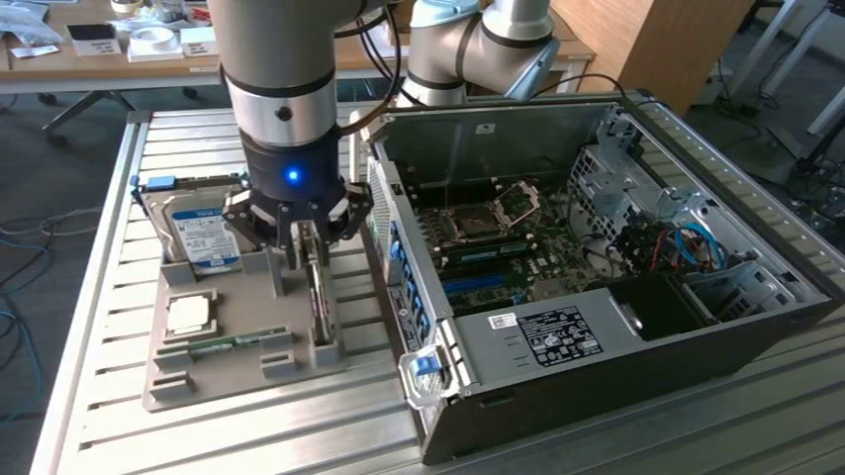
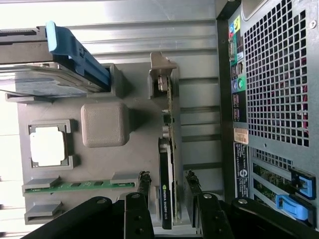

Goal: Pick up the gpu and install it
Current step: 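Pick up the gpu and move the gpu toward the slot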

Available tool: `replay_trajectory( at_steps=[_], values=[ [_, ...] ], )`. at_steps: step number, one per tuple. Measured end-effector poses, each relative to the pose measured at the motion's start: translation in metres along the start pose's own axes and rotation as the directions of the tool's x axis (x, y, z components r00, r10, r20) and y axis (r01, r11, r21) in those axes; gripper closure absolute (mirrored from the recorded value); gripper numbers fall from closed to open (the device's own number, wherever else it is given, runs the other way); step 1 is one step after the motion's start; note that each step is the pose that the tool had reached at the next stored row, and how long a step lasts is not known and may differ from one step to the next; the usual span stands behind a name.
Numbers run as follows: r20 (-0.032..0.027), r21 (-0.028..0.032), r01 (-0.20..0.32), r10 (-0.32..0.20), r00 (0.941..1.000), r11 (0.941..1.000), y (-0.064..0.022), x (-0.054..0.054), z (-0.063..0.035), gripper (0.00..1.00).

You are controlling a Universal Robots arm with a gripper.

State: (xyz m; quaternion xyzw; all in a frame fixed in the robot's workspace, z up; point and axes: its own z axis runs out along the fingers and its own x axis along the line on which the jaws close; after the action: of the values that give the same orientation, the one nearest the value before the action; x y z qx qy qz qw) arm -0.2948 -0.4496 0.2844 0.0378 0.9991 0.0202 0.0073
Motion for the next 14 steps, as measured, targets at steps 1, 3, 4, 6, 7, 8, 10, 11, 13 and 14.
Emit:
replay_trajectory(
  at_steps=[1, 3, 4, 6, 7, 8, 10, 11, 13, 14],
  values=[
    [-0.0001, 0.0001, 0.0, 0.0, 1.0, 1.0, 0.0, 0.0, 0.0, 0.59],
    [-0.0002, 0.0001, 0.0, 0.0, 1.0, 1.0, 0.0, 0.0, 0.0, 0.59],
    [-0.0001, 0.0001, 0.0, 0.0, 1.0, 1.0, 0.0, 0.0, 0.0001, 0.59],
    [0.0, 0.0, 0.0, 0.0, 1.0, 1.0, 0.0, 0.0, 0.0001, 0.59],
    [0.0, 0.0, 0.0, 0.0, 1.0, 1.0, 0.0, 0.0, 0.0001, 0.59],
    [0.0, 0.0, 0.0, 0.0, 1.0, 1.0, 0.0, 0.0, 0.0001, 0.59],
    [0.0, 0.0, 0.0, 0.0, 1.0, 1.0, 0.0, 0.0, 0.0001, 0.59],
    [0.0, 0.0, 0.0, 0.0, 1.0, 1.0, 0.0, 0.0, 0.0001, 0.59],
    [0.0, 0.0, 0.0, 0.0, 1.0, 1.0, 0.0, 0.0, 0.0001, 0.59],
    [0.0, 0.0, 0.0, 0.0, 1.0, 1.0, 0.0, 0.0, 0.0003, 0.59]
  ],
)
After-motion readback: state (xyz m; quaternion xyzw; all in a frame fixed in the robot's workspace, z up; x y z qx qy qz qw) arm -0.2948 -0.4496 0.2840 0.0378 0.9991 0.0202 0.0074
